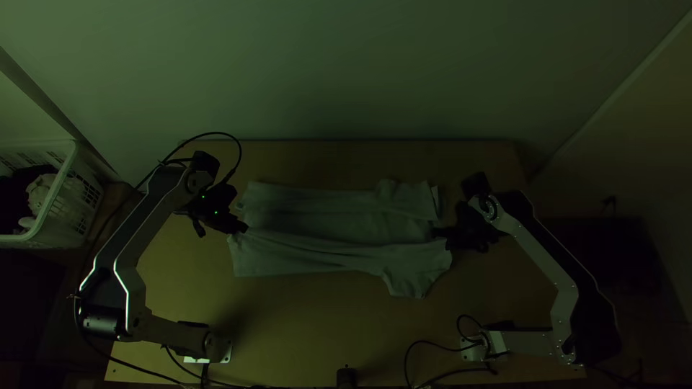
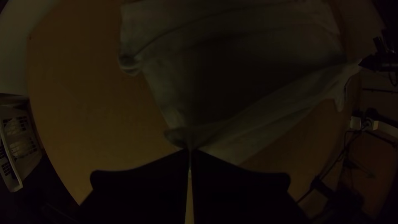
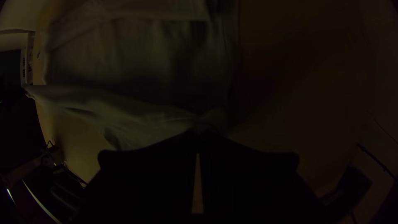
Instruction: Fold the t-shirt
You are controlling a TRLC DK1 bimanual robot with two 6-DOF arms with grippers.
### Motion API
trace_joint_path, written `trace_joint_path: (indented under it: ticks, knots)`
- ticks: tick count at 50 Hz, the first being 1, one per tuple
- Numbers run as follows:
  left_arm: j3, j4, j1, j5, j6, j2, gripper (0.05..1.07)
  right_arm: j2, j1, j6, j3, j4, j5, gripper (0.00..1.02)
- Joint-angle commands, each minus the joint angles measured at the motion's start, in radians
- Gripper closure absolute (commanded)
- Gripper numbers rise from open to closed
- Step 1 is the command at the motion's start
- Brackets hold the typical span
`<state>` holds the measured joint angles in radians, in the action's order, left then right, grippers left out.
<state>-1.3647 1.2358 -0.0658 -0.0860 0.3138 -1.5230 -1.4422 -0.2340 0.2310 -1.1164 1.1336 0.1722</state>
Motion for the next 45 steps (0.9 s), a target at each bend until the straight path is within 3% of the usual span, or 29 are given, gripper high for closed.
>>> trace_joint_path:
  ticks: [1,45]
  knots:
    - [-0.071,0.013,0.015,-0.001,-0.012,-0.042,1.05,-0.044,0.024,0.007,-0.057,-0.021,-0.017,0.99]
    - [-0.51,-0.055,0.043,-0.001,-0.105,-0.393,1.05,-0.432,0.091,0.008,-0.468,-0.086,-0.03,0.99]
